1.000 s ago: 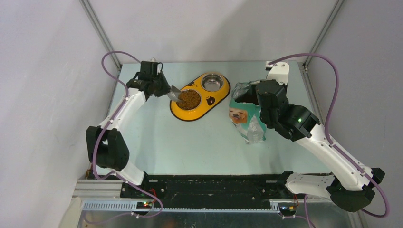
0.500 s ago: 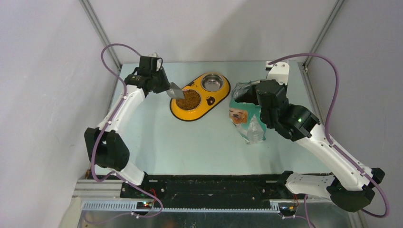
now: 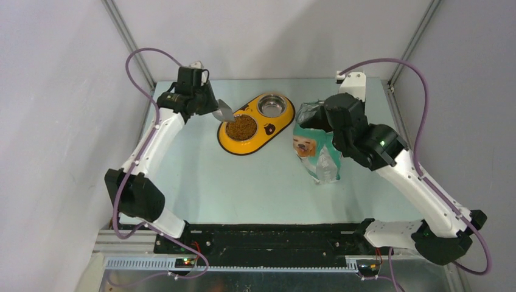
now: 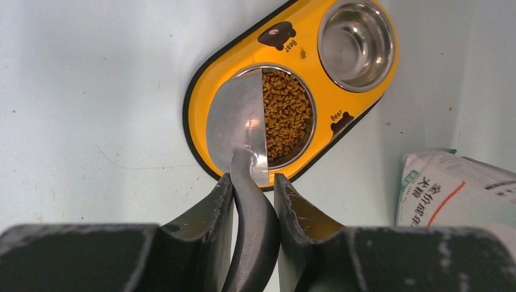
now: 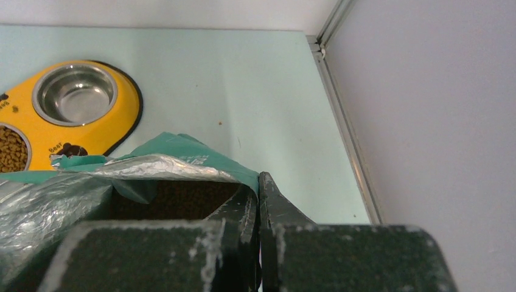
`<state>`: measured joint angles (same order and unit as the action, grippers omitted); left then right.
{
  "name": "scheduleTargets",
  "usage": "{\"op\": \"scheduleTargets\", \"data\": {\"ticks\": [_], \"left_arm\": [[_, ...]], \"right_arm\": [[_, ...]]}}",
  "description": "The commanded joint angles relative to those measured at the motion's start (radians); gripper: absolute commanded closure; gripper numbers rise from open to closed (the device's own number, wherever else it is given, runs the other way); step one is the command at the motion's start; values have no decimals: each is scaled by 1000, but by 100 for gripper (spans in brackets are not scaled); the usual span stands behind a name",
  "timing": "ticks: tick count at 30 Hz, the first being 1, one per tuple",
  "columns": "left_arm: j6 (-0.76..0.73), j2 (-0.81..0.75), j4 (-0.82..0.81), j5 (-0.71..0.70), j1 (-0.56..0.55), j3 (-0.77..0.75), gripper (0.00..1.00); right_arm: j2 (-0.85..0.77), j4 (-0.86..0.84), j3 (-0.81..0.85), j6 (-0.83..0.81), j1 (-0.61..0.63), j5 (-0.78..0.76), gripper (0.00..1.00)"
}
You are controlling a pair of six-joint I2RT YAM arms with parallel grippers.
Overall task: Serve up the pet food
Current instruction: Pour the pet food into the pet food bowl, then collect the pet food from the pet food bag.
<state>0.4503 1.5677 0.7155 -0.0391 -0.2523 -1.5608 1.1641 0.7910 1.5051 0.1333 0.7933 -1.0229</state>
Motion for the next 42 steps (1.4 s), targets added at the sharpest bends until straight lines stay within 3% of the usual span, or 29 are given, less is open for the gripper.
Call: {"op": "scheduleTargets", "data": {"ticks": [1,9,18,25,31,36,42], "left_arm": [[-23,-113,-23,6,-11,-41,100],[51,-250,-66,22,-27,41,100],[311,-539,-435,418,-27,292,100],[463,-726,-585,532,-27,393,100],[631,-872,-701,542,-35,499,100],[643,-864,-581,566,-122,449,100],[505,-812,-246,353,-321,300,100]], "right_arm": [[56,129,192,54,-36,47,100],[104,210,269,63,-87,226,100],[114,272,337,101,-90,489,100],[136,255,353,111,-44,485,100],[165,164,340,83,17,337,100],[163,24,311,16,101,176,100],[184,17,337,47,128,42,100]]}}
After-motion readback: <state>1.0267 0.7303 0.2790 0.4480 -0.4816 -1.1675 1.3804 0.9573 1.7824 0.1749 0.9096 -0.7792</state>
